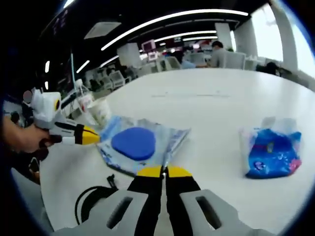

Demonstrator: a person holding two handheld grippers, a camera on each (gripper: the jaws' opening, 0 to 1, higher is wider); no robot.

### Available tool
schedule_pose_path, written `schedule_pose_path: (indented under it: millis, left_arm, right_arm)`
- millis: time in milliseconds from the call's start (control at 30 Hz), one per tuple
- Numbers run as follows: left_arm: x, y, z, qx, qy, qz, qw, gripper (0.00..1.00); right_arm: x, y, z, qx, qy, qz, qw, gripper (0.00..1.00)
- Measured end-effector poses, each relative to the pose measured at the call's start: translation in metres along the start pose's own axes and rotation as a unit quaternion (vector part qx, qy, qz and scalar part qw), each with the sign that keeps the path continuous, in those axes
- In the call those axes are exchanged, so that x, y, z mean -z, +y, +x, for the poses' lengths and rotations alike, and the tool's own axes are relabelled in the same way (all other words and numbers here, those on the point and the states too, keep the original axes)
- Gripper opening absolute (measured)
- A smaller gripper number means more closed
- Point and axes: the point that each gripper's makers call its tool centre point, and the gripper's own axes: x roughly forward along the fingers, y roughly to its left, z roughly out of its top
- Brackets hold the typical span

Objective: Arrange the tabletop items into an orderly group along one side of the table until the central work area is clear of visible clutter.

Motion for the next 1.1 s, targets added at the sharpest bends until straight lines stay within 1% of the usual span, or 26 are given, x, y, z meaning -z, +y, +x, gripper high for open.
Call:
schedule_pose_path:
  millis: [200, 333, 567, 833, 1100]
  left_arm:
    - [-0.004, 0.007, 0.007, -0.013, -0.003, -0.007, 0.9999, 0.01]
    - [-0.005, 0.009, 0.011, -0.020, -0.003, 0.000, 0.9998, 0.01]
    - [-0.010, 0.015, 0.017, -0.038, -0.005, -0.002, 0.9992, 0.01]
    - [-0.013, 0.023, 0.021, -0.056, -0.002, 0.000, 0.9984, 0.02]
    - [-0.013, 0.024, 0.022, -0.064, -0.004, -0.011, 0.9979, 0.01]
  right_arm:
    - [-0.001, -0.003, 0.007, 0.002, 0.000, -0.007, 1.0000, 0.00]
    - [-0.003, -0.007, 0.012, 0.004, 0.001, -0.018, 0.9998, 0.00]
    - [-0.005, -0.012, 0.019, 0.004, 0.006, -0.031, 0.9995, 0.00]
    - [-0.013, -0.015, 0.031, 0.003, 0.009, -0.052, 0.9986, 0.00]
    - [-0.017, -0.019, 0.036, 0.005, 0.008, -0.069, 0.9976, 0.00]
